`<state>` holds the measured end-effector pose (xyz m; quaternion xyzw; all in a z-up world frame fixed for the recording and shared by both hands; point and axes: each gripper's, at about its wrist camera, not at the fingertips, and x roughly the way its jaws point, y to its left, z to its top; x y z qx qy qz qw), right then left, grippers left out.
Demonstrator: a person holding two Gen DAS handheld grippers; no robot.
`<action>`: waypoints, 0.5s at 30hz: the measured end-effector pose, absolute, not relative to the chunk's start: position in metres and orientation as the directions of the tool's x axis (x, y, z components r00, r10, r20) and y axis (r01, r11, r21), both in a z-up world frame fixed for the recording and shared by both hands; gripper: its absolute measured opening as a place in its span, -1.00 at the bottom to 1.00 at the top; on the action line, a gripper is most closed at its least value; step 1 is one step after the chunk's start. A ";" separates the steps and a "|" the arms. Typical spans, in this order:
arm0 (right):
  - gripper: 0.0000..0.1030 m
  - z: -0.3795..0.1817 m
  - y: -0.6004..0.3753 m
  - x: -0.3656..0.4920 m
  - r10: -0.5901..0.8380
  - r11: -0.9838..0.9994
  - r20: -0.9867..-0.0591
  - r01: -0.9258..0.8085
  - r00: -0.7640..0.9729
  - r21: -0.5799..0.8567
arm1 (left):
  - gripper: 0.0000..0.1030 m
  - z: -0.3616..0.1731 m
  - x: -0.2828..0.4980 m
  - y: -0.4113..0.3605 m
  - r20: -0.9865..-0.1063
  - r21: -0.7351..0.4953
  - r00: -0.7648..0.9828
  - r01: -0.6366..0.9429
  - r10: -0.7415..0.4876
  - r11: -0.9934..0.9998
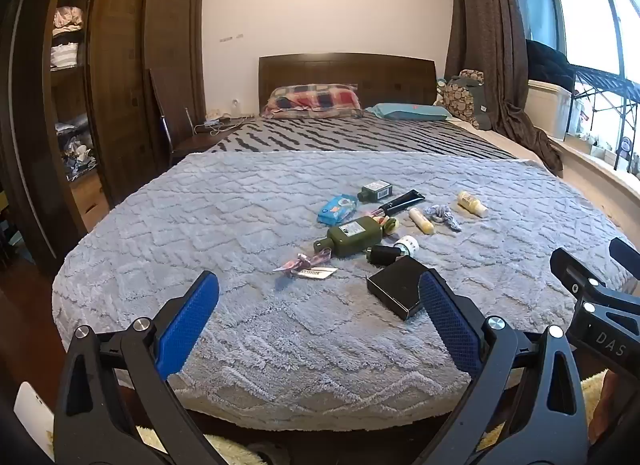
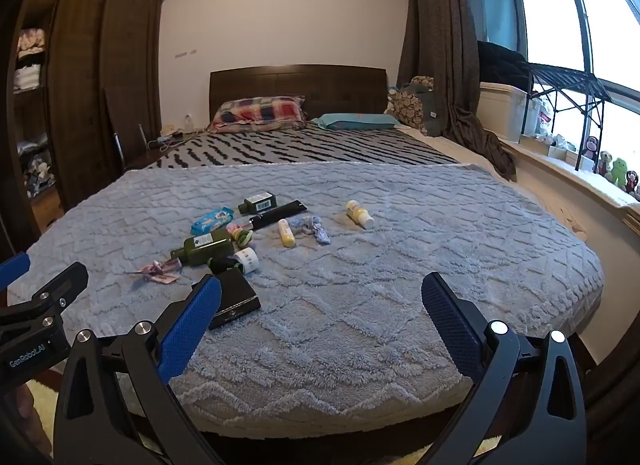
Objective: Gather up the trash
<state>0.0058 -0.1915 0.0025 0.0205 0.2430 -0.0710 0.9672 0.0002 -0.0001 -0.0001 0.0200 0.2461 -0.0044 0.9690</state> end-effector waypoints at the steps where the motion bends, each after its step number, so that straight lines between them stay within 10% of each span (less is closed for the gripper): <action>1: 0.94 0.002 -0.191 0.006 -0.128 0.989 -0.473 0.148 0.872 0.005 | 0.84 0.000 0.000 0.000 -0.479 0.038 0.878 0.019 0.002 0.999; 15: 0.94 0.002 -0.192 0.007 -0.125 0.989 -0.473 0.147 0.872 0.009 | 0.84 0.000 0.000 0.000 -0.478 0.035 0.878 0.023 -0.003 0.999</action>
